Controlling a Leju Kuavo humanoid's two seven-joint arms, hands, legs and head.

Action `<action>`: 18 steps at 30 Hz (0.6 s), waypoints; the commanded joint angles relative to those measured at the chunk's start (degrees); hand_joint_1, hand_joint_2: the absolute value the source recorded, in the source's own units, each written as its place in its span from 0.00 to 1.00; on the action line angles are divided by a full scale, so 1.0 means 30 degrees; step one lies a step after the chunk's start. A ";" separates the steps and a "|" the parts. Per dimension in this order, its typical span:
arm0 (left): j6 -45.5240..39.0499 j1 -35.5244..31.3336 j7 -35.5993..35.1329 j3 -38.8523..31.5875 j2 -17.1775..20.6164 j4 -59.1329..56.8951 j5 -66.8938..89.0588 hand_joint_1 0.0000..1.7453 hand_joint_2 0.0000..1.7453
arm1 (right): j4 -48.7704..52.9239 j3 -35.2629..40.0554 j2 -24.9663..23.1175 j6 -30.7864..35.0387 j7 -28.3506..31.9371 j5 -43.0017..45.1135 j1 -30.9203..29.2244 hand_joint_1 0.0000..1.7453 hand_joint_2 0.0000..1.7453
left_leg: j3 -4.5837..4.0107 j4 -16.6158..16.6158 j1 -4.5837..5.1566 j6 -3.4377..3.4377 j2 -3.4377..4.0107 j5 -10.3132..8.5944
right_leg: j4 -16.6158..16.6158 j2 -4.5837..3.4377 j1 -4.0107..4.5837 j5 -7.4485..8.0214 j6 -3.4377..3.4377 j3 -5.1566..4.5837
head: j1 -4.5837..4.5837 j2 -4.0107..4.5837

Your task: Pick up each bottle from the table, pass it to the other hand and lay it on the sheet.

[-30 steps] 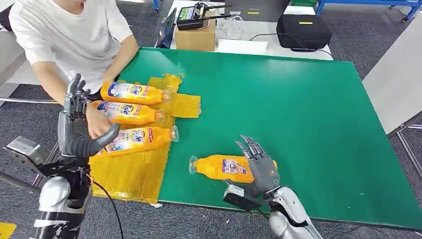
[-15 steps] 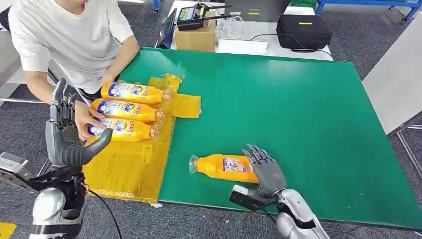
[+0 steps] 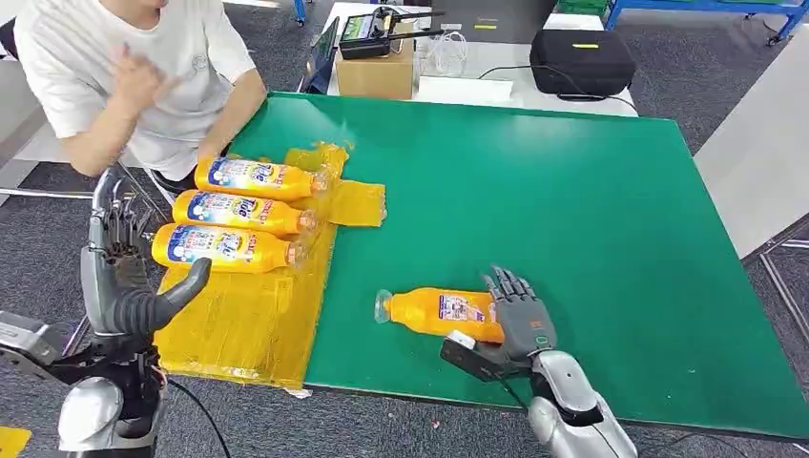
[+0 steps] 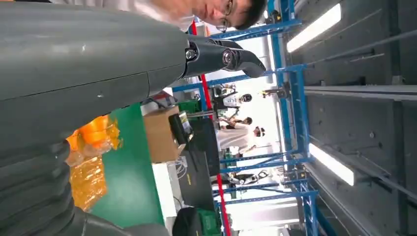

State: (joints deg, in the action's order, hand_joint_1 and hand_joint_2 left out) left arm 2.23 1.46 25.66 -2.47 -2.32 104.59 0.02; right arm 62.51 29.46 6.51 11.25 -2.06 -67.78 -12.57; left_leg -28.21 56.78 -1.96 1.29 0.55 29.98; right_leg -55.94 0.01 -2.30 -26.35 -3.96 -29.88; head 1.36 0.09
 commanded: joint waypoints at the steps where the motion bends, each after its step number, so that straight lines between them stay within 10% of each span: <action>1: 0.0204 -0.0157 -0.0210 -0.0384 -0.0439 -0.0715 0.0095 0.00 1.00 | -0.2511 0.0338 -0.0078 -0.1722 -0.0282 0.0396 -0.1168 0.00 1.00 | 0.0059 -0.0057 -0.0006 -0.0060 -0.0002 -0.0010 | 0.0064 -0.0009 0.0024 0.0018 0.0081 0.0057 | 0.0000 0.0000; 3: 0.0301 -0.0374 -0.0304 -0.0154 -0.0352 -0.1012 0.0177 0.00 1.00 | -0.3311 0.0470 0.0014 -0.2492 -0.0199 0.1073 -0.1574 0.00 1.00 | 0.0038 -0.0029 -0.0001 -0.0037 -0.0003 -0.0006 | 0.0032 -0.0001 0.0011 0.0009 0.0045 0.0034 | -0.0007 0.0000; 4: 0.0336 -0.0457 -0.0313 -0.0047 -0.0298 -0.1107 0.0199 0.00 1.00 | -0.3704 0.0694 0.0088 -0.2546 -0.0211 0.1100 -0.1795 0.71 1.00 | 0.0068 -0.0059 -0.0004 -0.0059 -0.0015 -0.0019 | 0.0068 0.0007 0.0021 0.0021 0.0075 0.0068 | 0.0000 0.0000; 7: 0.0386 -0.0665 -0.0362 0.0237 -0.0184 -0.1344 0.0248 0.00 1.00 | -0.4666 0.0877 0.0132 -0.3149 -0.0202 0.1832 -0.2168 1.00 1.00 | 0.0109 -0.0059 -0.0005 -0.0062 -0.0021 -0.0024 | 0.0076 0.0018 0.0022 0.0023 0.0075 0.0107 | 0.0000 0.0000; 18: 0.0496 -0.1259 -0.0569 0.0863 0.0194 -0.2122 0.0346 0.00 1.00 | -0.5995 0.1317 0.1053 -0.4442 -0.0227 0.3603 -0.2787 1.00 1.00 | 0.0274 -0.0064 -0.0012 -0.0053 -0.0062 -0.0050 | 0.0125 0.0082 0.0032 0.0043 0.0084 0.0257 | 0.0000 0.0000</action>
State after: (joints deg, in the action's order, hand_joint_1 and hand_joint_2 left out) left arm 3.69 0.61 24.31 -1.81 -2.86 103.36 0.61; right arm 53.53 31.06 7.47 0.07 -2.40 -58.40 -20.52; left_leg -27.25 56.78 -1.97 1.31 0.70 30.01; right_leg -55.84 -0.04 -2.30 -26.35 -3.96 -29.15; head 1.36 0.09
